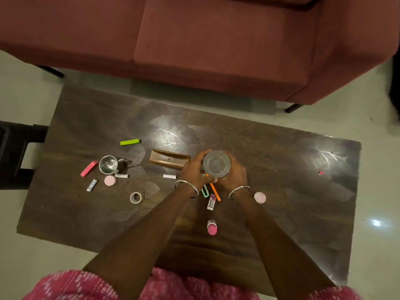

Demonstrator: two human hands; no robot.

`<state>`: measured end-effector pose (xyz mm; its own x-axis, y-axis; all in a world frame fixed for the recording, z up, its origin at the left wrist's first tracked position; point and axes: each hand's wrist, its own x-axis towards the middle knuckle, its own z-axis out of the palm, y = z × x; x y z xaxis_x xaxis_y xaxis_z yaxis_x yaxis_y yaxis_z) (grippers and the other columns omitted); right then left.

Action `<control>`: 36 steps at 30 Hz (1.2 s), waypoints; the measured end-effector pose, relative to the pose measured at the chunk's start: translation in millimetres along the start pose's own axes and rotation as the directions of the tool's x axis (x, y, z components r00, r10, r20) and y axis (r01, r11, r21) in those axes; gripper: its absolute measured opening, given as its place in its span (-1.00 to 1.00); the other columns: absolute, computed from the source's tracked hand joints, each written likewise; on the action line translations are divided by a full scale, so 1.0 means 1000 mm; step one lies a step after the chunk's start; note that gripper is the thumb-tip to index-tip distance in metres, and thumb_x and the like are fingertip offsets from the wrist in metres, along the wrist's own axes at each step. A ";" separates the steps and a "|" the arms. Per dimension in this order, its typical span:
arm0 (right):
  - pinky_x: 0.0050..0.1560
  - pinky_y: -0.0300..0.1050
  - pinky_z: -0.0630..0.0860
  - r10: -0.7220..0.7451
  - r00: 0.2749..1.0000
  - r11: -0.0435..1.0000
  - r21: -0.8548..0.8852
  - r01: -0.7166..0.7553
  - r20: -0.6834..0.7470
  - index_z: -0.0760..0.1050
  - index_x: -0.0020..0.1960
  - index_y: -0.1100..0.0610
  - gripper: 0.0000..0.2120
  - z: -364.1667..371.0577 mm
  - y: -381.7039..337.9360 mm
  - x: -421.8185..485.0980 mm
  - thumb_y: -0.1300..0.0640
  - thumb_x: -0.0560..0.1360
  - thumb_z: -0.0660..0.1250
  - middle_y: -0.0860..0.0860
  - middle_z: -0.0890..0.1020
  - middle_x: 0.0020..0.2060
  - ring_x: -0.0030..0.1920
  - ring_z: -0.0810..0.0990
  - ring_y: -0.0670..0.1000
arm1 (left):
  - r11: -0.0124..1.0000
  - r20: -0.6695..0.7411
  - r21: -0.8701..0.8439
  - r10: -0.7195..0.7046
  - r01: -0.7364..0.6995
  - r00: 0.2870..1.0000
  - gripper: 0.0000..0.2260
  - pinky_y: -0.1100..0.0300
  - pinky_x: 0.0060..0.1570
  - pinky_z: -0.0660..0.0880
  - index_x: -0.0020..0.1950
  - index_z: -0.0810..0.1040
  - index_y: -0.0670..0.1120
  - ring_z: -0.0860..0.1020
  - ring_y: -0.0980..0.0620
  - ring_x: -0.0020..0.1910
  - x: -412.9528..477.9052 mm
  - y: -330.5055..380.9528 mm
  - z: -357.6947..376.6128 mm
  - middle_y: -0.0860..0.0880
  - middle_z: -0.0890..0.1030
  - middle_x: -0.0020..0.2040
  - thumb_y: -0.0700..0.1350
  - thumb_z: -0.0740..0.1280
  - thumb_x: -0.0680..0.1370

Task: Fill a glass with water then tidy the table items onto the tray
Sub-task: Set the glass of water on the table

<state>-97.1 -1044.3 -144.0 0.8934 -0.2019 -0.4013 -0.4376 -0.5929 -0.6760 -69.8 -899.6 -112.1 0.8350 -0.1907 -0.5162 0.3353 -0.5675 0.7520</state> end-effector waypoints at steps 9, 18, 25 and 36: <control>0.09 -0.21 0.56 0.019 0.998 1.000 -0.006 -0.019 0.054 0.46 0.25 -0.16 -0.48 0.025 0.028 0.035 -0.15 0.32 0.47 -0.20 0.63 0.10 0.08 0.61 -0.17 | 0.996 -0.031 0.073 -0.041 0.043 0.999 -0.21 0.13 0.06 0.58 0.34 0.40 0.07 0.62 0.02 0.06 0.028 -0.016 0.014 0.04 0.65 0.09 -0.16 0.63 0.17; 0.00 -0.60 0.35 0.039 0.999 0.990 0.137 -0.039 0.008 0.45 0.26 -0.17 -0.46 0.035 0.036 0.027 -0.12 0.30 0.50 -0.28 0.60 0.05 0.03 0.56 -0.30 | 0.995 -0.018 0.094 -0.014 0.015 1.000 -0.21 0.24 0.07 0.53 0.36 0.41 0.03 0.59 0.07 0.09 0.027 -0.021 0.016 0.05 0.63 0.12 -0.17 0.63 0.18; 0.07 -0.22 0.57 0.109 0.993 0.982 0.152 -0.114 0.043 0.42 0.27 -0.21 -0.39 0.031 0.030 0.018 -0.17 0.27 0.53 -0.21 0.63 0.07 0.07 0.63 -0.17 | 0.993 0.060 0.112 -0.030 0.023 0.998 -0.15 0.02 0.20 0.53 0.49 0.28 -0.01 0.55 -0.04 0.22 0.023 -0.025 0.013 -0.05 0.56 0.28 -0.25 0.58 0.28; 0.11 0.04 0.55 0.446 0.887 0.895 0.035 -0.445 -0.115 0.54 0.17 0.17 -0.69 0.020 -0.024 -0.051 0.09 0.46 0.42 0.17 0.70 -0.01 0.10 0.65 0.23 | 0.990 -0.123 0.053 -0.126 0.134 0.984 -0.75 -0.01 0.07 0.56 0.15 0.60 -0.10 0.64 -0.09 -0.01 -0.068 -0.054 -0.050 -0.09 0.68 0.02 -0.20 0.40 0.47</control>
<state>-134.8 -1004.2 -119.9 0.6094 -0.5336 -0.5865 -0.7929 -0.4133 -0.4478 -123.1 -815.3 -97.1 0.8332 -0.0175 -0.5526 0.4201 -0.6297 0.6534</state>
